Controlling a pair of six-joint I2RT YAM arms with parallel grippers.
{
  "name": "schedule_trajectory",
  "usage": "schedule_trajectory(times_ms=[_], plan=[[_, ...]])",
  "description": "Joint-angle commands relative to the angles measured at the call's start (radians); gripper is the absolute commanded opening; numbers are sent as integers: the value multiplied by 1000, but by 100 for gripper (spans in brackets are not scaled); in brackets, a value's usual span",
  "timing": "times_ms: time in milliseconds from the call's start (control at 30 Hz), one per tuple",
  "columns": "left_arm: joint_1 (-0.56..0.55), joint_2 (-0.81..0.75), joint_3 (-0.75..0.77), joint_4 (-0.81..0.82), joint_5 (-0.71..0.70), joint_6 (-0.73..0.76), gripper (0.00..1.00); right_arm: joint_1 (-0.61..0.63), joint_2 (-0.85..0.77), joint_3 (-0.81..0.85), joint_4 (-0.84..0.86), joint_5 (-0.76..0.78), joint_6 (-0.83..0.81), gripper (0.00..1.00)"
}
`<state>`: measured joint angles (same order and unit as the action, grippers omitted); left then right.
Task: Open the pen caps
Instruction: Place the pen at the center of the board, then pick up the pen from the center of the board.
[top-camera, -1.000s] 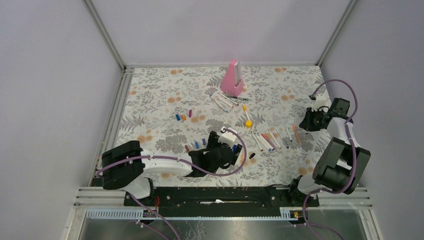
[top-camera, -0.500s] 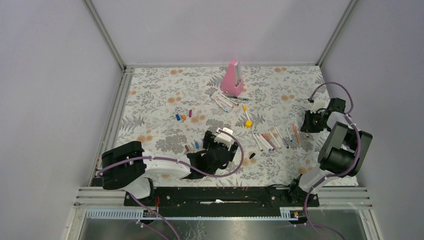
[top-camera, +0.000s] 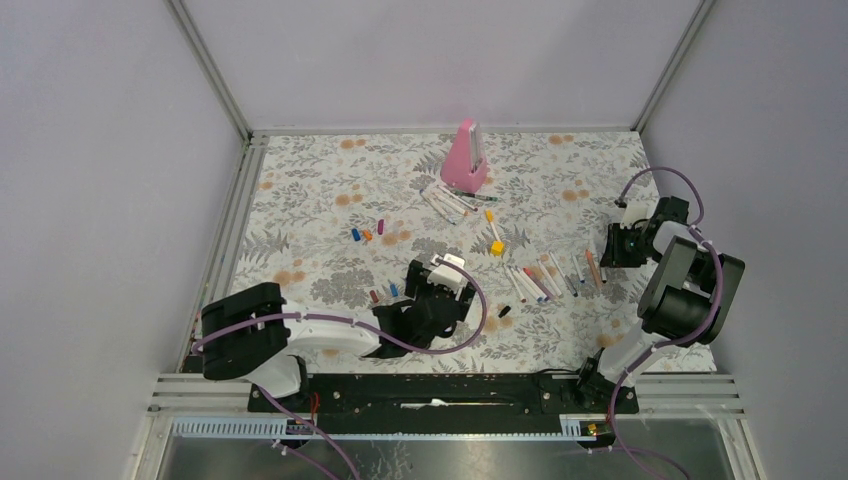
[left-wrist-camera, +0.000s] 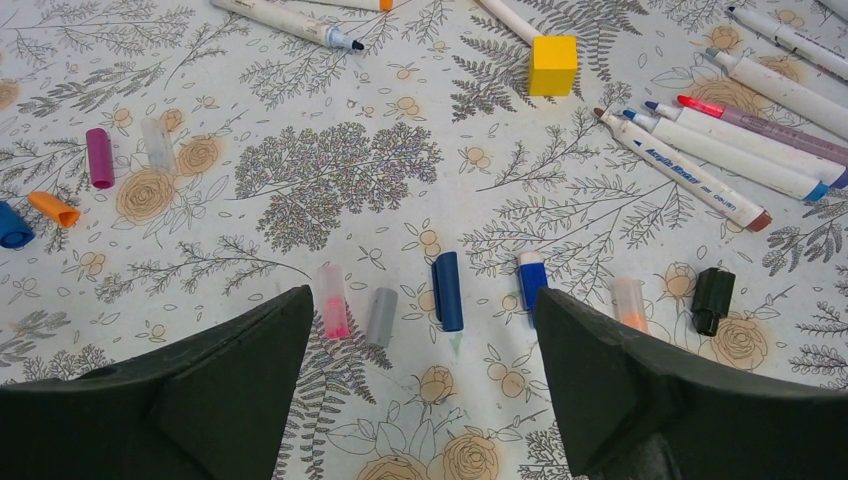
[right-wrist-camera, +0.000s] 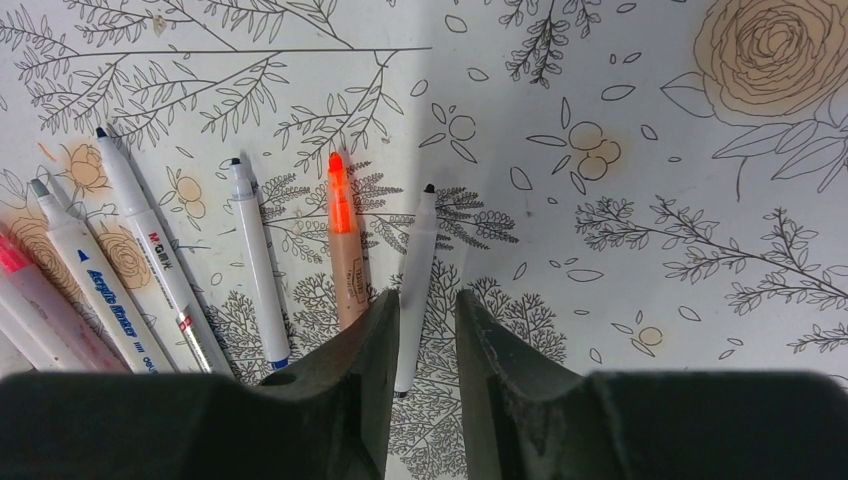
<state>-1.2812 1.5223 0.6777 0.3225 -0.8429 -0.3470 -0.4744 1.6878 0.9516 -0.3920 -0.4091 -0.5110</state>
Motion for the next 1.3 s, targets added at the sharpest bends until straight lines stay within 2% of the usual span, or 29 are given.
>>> schedule_trajectory(times_ms=[0,167,400,533,667,767,900,1033,1267], plan=[[2,-71,5,3,-36,-4,91,-4,-7,42,-31,-8,1,35],[2,-139,11,-66,-25,-37,91,-4,-56,38,-30,-45,10,41],[2,-266,-3,-172,61,-160,92,-4,-182,17,-31,-119,13,45],[2,-346,-43,-183,105,-219,92,-4,-258,-7,-30,-227,-7,46],[6,-445,-102,-186,110,-267,99,-2,-320,-17,-40,-372,-24,48],[12,-539,-146,-184,107,-279,99,15,-349,-23,-36,-473,-30,54],[26,-637,-192,-210,88,-314,99,122,-354,-27,-41,-514,-67,57],[41,-694,-215,-247,78,-354,99,283,-302,16,-29,-479,-36,57],[49,-683,-214,-290,68,-407,99,565,-163,85,106,-201,111,57]])
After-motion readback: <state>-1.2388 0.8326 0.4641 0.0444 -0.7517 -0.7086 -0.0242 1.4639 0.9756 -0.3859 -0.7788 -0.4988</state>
